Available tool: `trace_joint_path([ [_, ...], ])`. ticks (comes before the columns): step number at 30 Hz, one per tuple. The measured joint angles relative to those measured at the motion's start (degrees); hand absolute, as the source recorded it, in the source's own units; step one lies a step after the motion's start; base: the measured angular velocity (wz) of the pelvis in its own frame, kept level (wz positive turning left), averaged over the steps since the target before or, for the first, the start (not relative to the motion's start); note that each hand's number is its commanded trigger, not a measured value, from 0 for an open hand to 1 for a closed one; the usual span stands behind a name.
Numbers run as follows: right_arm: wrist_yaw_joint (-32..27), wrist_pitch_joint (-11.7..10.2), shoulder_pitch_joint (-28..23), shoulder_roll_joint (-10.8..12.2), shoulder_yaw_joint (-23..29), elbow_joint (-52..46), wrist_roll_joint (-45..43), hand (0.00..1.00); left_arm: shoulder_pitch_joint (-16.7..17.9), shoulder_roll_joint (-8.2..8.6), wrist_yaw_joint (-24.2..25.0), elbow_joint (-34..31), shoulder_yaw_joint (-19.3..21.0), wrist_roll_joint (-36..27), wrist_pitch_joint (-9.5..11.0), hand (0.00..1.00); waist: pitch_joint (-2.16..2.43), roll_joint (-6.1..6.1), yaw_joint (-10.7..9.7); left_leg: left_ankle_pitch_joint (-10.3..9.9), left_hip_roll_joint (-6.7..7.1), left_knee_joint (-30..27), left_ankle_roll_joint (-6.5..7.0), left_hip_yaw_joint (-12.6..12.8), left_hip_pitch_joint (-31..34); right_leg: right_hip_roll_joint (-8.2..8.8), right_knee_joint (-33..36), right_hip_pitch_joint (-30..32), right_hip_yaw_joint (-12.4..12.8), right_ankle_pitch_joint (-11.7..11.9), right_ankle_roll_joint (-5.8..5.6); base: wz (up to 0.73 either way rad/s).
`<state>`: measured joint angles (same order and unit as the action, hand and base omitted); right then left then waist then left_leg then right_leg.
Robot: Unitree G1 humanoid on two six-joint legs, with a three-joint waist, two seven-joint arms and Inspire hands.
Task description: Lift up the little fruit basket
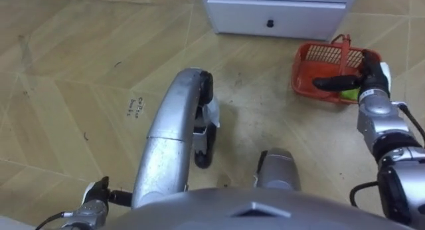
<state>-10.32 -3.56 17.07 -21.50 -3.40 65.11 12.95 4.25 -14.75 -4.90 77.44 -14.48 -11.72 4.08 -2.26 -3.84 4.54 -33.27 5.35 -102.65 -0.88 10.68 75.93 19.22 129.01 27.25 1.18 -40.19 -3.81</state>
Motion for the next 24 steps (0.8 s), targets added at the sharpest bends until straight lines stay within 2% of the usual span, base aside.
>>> trace_joint_path([
  [4,1.2,0.0,0.35,-2.36,-0.5,1.96,2.45,0.0,-0.01,-0.4,1.15,-0.07,0.03,-0.03,-0.3,0.0,-0.05,0.21,1.39,0.3,-0.13,0.14,0.53,0.95,0.31,0.86,0.35,0.69,0.0,-0.12,-0.14,0.01],
  [5,1.68,0.01,1.1,-3.01,-0.82,3.02,2.6,0.0,-0.05,-0.8,1.81,-0.22,0.03,-0.05,-0.32,0.0,-0.16,0.06,1.88,0.5,-0.75,0.15,0.76,1.34,0.64,0.84,0.84,1.42,0.26,-0.28,-0.3,0.0],
  [9,2.52,0.08,2.7,-5.62,-1.07,6.21,2.7,0.0,0.23,-2.17,3.4,-0.22,-0.03,-0.14,-0.76,0.0,-0.17,0.31,2.22,1.4,-1.83,0.26,1.38,2.18,1.43,0.99,1.44,2.34,-0.01,-0.35,-0.22,0.06],
  [13,3.07,0.08,4.21,-8.87,-2.65,7.19,8.19,0.0,0.44,-2.6,4.21,-0.16,-0.85,-4.5,-1.59,0.0,-0.28,0.61,2.27,2.65,-1.91,0.6,2.14,3.46,3.06,2.22,2.84,4.39,0.68,-0.53,-0.15,0.06],
  [15,3.58,0.09,4.35,-9.42,-3.33,8.11,10.77,0.0,0.59,-2.65,4.5,-0.41,-1.53,-4.57,-1.63,0.0,-0.28,0.62,2.59,2.99,-1.89,0.71,2.5,3.93,3.41,2.71,3.14,4.98,0.87,-0.58,-0.26,0.03],
  [18,4.41,1.21,5.51,-9.68,-4.43,8.67,15.02,0.0,1.08,-2.69,4.66,-1.61,-3.33,-5.76,-1.87,0.0,-0.49,0.23,3.39,3.42,-2.57,0.73,2.98,4.85,4.48,3.04,4.14,7.19,2.11,-0.6,-0.28,-0.03],
  [24,6.16,1.25,6.72,-9.95,-6.73,10.28,21.32,0.0,1.1,-2.7,5.55,-2.26,-3.94,-6.97,-2.34,0.0,-0.61,0.03,3.65,3.99,-2.61,0.76,3.23,5.12,5.43,3.28,4.6,7.86,2.09,-0.6,-0.29,0.03],
])
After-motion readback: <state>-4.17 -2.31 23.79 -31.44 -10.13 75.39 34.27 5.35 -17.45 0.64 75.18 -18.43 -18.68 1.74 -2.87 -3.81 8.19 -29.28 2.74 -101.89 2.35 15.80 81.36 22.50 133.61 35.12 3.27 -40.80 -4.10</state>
